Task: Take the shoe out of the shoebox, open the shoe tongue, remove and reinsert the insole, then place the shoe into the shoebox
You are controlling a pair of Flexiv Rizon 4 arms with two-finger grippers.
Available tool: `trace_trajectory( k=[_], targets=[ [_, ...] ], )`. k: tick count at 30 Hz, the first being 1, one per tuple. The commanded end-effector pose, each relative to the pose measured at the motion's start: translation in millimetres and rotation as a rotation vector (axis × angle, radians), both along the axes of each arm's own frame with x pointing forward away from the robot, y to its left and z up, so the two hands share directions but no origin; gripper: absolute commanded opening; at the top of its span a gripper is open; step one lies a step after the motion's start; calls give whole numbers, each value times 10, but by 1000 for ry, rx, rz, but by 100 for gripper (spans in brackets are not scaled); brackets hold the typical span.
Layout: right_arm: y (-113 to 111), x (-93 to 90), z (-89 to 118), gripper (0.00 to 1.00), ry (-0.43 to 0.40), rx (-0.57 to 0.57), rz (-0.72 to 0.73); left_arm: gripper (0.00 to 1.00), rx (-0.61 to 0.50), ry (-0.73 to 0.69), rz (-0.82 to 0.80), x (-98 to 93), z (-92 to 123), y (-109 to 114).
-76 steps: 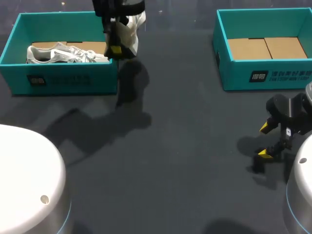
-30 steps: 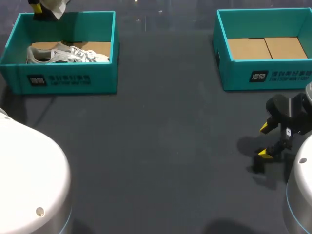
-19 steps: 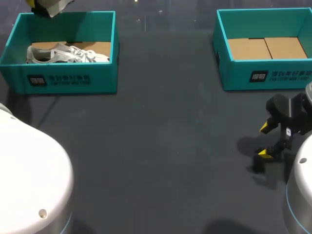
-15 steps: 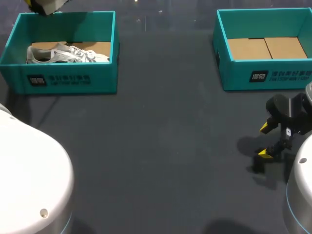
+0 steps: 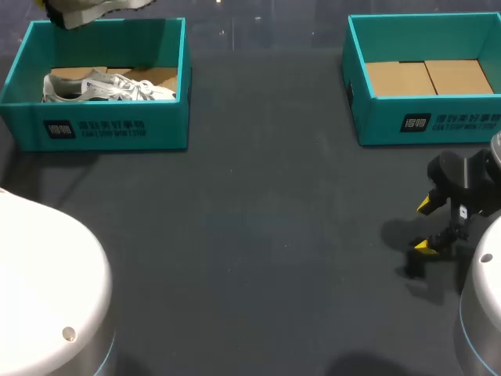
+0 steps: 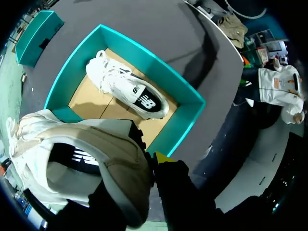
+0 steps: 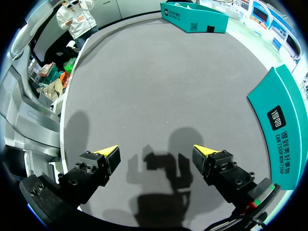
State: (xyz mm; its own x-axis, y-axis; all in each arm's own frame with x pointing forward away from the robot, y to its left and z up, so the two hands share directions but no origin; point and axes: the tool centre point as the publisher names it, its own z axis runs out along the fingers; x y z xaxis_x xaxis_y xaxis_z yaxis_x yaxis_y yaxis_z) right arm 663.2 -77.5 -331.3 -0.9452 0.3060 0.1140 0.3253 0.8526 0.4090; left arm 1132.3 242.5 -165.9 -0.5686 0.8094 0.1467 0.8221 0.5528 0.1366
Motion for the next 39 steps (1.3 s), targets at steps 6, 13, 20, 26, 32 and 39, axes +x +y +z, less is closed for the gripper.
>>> trace_trajectory(
  k=[6, 13, 20, 26, 32, 39],
  targets=[
    [6, -9, -4, 100, -1, -3, -1, 0, -42, 88, -395, 331, 94, 346],
    [6, -9, -4, 100, -1, -3, -1, 0, -33, 99, -420, 408, 25, 338],
    [6, -9, -4, 100, -1, -3, -1, 0, 9, 99, -459, 551, -223, 385],
    [6, -9, -4, 100, -1, -3, -1, 0, 11, 84, -537, 579, -349, 432],
    [6, -9, -4, 100, -1, -3, -1, 0, 11, 84, -537, 579, -349, 432],
    [6, -9, -4, 100, -1, -3, -1, 0, 21, 112, -544, 600, -578, 377]
  ],
)
